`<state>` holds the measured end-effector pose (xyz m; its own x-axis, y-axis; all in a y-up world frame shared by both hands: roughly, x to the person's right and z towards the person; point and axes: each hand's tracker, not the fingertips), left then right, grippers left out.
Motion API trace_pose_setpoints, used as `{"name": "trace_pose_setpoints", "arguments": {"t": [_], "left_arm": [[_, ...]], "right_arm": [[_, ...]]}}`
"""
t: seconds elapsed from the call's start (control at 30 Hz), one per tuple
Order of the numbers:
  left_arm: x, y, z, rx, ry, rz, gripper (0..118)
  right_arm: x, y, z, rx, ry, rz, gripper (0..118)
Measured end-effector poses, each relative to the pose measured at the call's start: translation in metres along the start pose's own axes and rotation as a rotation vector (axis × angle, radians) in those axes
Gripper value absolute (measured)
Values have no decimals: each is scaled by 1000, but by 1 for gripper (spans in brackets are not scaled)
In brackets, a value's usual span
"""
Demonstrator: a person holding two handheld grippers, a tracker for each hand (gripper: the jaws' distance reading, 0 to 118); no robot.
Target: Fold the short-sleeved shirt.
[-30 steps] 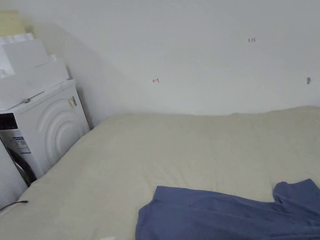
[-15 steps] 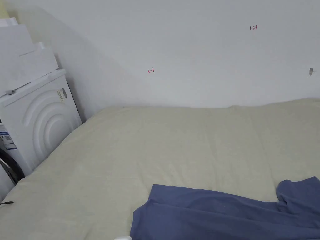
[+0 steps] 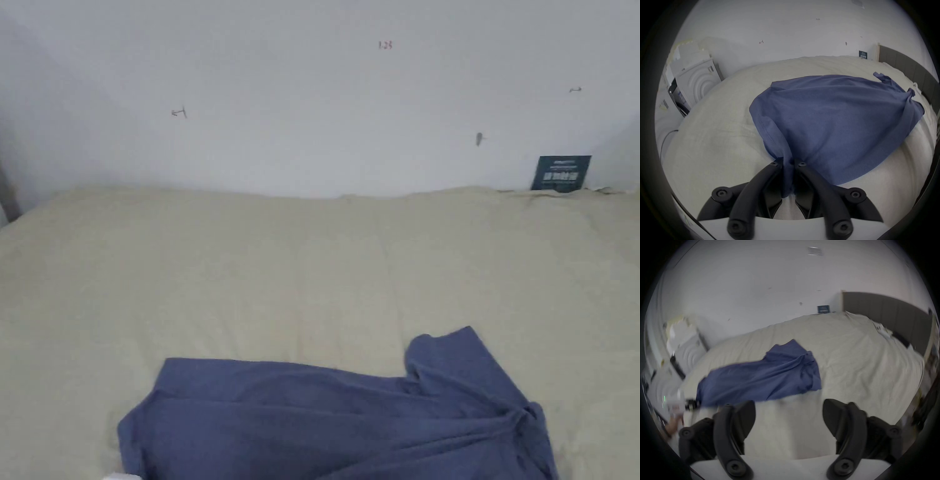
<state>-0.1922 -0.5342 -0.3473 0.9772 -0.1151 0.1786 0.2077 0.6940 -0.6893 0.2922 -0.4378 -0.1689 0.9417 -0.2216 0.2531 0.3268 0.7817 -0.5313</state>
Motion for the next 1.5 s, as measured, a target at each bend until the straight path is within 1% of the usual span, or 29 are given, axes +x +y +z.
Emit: {"name": "trace_pose_setpoints", "arguments": {"t": [0.07, 0.13, 0.17, 0.2, 0.27, 0.33, 0.4, 0.43, 0.47, 0.5, 0.53, 0.57, 0.6, 0.63, 0.67, 0.7, 0.73, 0.77, 0.83, 0.9, 0.97, 1.07, 1.2, 1.27, 1.37, 1.5], "left_arm": [[-6, 1, 0, -9, -19, 70, 13], [-9, 2, -1, -14, -24, 105, 13], [-8, 2, -1, -13, -21, 106, 13], [-7, 2, 0, -12, -19, 102, 13], [-6, 2, 0, -13, -12, 87, 13], [-6, 3, 0, -13, -10, 99, 13], [-8, 2, 0, -11, -16, 123, 13], [-8, 2, 1, -9, -17, 135, 13], [-9, 2, 0, -11, -18, 145, 13], [-9, 3, 1, -11, -18, 149, 13], [-9, 4, 2, -12, -17, 154, 13], [-9, 5, 4, -10, -14, 158, 13], [-9, 6, 7, -7, -16, 161, 13], [-12, 9, 10, -5, -23, 167, 12], [-15, 10, 14, 4, -35, 205, 11], [-19, 10, 17, 12, -53, 250, 11], [-25, 9, 18, 20, -62, 291, 11], [-30, 8, 21, 22, -74, 322, 10], [-37, 5, 32, 64, -102, 349, 8], [-41, 5, 44, 63, -106, 354, 7], [-46, 0, 60, 86, -121, 379, 7], [-46, -12, 88, 101, -122, 352, 7], [-44, -37, 129, 88, -131, 352, 7], [-41, -54, 143, 60, -127, 353, 7], [-36, -76, 150, -3, -143, 370, 7], [-31, -94, 142, -31, -136, 361, 8]], "right_arm": [[22, 9, -25, 14, -1, -178, 91], [40, 15, -55, 3, -8, -307, 91], [46, 19, -71, -17, -21, -335, 91], [50, 22, -87, -38, -22, -342, 91], [55, 24, -121, -97, -49, -319, 91], [58, 22, -147, -104, -87, -312, 89], [57, 14, -165, -160, -122, -317, 73], [53, 11, -169, -161, -140, -314, 70], [45, 10, -160, -114, -181, -242, 60], [38, 8, -154, -90, -161, -210, 45], [35, 7, -152, -95, -134, -196, 40], [35, 8, -152, -114, -133, -202, 21], [37, 9, -150, -106, -124, -197, 10], [39, 10, -150, -110, -33, -229, 10], [40, 12, -147, -104, -73, -239, 10], [41, 14, -147, -104, -78, -235, 10], [44, 16, -146, -111, -48, -243, 10], [47, 18, -144, -110, -48, -244, 10], [49, 20, -138, -119, -34, -237, 9], [47, 22, -126, -110, -17, -216, 7], [47, 22, -116, -114, -18, -212, 6], [47, 20, -98, -118, -14, -178, 6], [51, 6, -61, -130, -5, -174, 6], [54, -5, -43, -153, -17, -171, 6], [57, -20, -22, -194, -43, -146, 6], [60, -37, -24, -210, -58, -137, 6]]}}
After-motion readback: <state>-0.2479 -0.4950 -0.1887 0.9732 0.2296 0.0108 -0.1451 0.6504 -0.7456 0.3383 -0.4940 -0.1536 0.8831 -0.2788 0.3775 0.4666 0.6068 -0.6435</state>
